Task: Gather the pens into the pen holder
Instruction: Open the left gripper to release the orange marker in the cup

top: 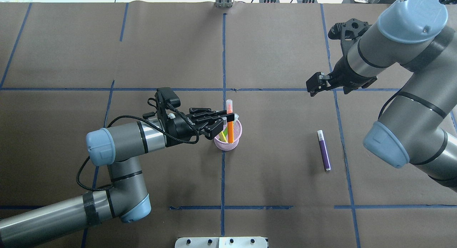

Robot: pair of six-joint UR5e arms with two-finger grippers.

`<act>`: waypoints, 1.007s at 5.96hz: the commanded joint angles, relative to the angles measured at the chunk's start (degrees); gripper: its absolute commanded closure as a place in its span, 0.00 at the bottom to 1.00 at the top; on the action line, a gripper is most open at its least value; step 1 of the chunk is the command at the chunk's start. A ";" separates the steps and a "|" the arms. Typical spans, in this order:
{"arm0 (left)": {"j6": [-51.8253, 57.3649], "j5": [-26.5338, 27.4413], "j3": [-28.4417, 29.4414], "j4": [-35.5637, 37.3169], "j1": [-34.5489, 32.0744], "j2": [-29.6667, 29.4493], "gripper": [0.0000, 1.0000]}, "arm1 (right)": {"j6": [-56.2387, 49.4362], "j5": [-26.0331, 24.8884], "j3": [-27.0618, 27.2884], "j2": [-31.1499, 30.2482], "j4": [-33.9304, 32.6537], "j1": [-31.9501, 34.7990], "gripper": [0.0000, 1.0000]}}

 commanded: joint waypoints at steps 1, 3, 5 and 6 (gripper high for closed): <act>0.18 0.17 1.74 0.62 -0.79 -0.76 1.00 | 0.00 0.00 0.02 -0.01 0.02 -0.05 0.00; 0.09 0.26 3.58 0.62 -0.71 -1.02 1.00 | 0.00 0.00 0.02 -0.19 0.02 0.04 0.00; 0.18 0.35 4.90 0.62 0.60 -1.02 1.00 | -0.09 0.00 0.11 -0.28 0.02 0.04 0.00; 0.18 1.04 5.00 0.62 1.31 -1.02 0.97 | -0.09 0.00 0.11 -0.28 0.02 0.12 0.00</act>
